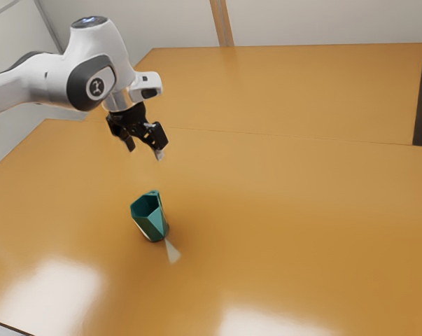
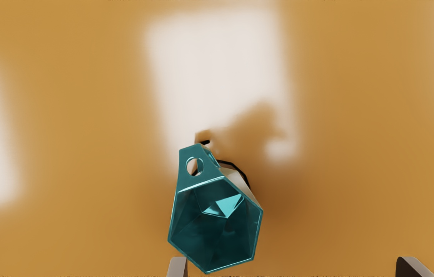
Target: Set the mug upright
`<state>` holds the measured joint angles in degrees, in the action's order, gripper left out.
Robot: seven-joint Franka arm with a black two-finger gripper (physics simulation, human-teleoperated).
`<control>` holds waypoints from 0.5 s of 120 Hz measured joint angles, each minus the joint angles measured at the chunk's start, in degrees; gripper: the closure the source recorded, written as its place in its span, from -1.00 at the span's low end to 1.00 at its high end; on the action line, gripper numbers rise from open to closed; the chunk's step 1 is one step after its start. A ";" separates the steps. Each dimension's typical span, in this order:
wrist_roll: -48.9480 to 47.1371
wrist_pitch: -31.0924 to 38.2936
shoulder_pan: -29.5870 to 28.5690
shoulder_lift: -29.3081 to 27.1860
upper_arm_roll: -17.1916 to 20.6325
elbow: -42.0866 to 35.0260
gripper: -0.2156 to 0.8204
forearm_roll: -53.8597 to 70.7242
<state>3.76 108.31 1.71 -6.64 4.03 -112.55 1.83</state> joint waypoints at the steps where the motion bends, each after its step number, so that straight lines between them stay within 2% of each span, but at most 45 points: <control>1: -0.02 -0.31 0.01 0.12 0.00 0.35 -0.56 0.00; 27: -0.49 -7.60 -0.02 3.11 -0.22 9.44 -0.56 0.00; 60: -0.89 -13.38 -1.27 6.31 -0.64 19.17 -0.56 0.09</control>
<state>2.87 94.94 0.44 -0.33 3.39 -93.38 1.91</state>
